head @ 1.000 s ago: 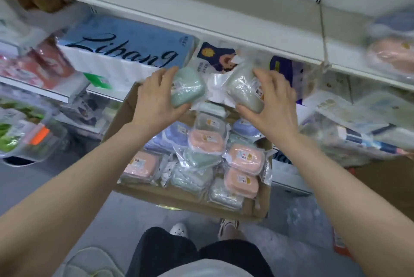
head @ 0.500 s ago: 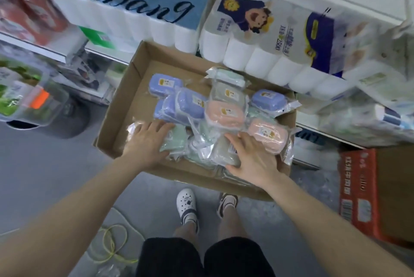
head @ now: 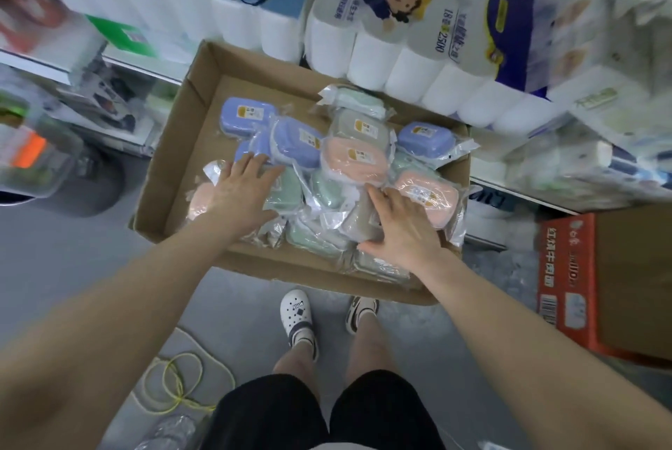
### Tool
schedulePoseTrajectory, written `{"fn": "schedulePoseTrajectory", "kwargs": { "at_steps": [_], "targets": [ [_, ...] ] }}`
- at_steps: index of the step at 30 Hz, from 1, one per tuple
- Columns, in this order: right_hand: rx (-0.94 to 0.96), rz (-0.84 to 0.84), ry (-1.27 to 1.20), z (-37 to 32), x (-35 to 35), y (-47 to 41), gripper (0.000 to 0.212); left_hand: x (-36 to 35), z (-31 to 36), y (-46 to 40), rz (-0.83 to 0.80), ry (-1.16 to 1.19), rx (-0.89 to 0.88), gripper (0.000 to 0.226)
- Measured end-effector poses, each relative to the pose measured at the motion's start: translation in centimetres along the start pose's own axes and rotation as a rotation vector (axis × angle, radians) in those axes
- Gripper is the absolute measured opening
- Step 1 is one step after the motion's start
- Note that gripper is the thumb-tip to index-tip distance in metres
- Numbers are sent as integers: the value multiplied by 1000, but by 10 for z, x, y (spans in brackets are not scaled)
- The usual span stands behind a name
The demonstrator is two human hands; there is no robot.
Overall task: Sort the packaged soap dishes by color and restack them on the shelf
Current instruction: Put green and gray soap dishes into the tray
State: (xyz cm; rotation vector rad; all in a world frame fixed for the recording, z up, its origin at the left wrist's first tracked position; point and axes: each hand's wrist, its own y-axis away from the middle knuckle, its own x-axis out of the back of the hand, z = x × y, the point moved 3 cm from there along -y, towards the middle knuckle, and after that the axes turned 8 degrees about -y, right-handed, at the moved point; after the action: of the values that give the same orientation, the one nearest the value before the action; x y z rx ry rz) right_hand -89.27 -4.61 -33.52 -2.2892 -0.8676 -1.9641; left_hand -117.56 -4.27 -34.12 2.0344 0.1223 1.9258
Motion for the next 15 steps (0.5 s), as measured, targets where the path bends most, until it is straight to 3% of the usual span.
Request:
{"fn": "schedulePoseTrajectory", "kwargs": {
  "at_steps": [4,8,15],
  "targets": [
    [-26,60,-30,4,19,10,91,33,5,4,16,34,-2,70],
    [-27,155,-74,11,60,22,67,82,24,3,141,48,-69,58],
    [21,491,56,70,172,60,61,192,93,-29,412,-27,-315,51]
  ]
}}
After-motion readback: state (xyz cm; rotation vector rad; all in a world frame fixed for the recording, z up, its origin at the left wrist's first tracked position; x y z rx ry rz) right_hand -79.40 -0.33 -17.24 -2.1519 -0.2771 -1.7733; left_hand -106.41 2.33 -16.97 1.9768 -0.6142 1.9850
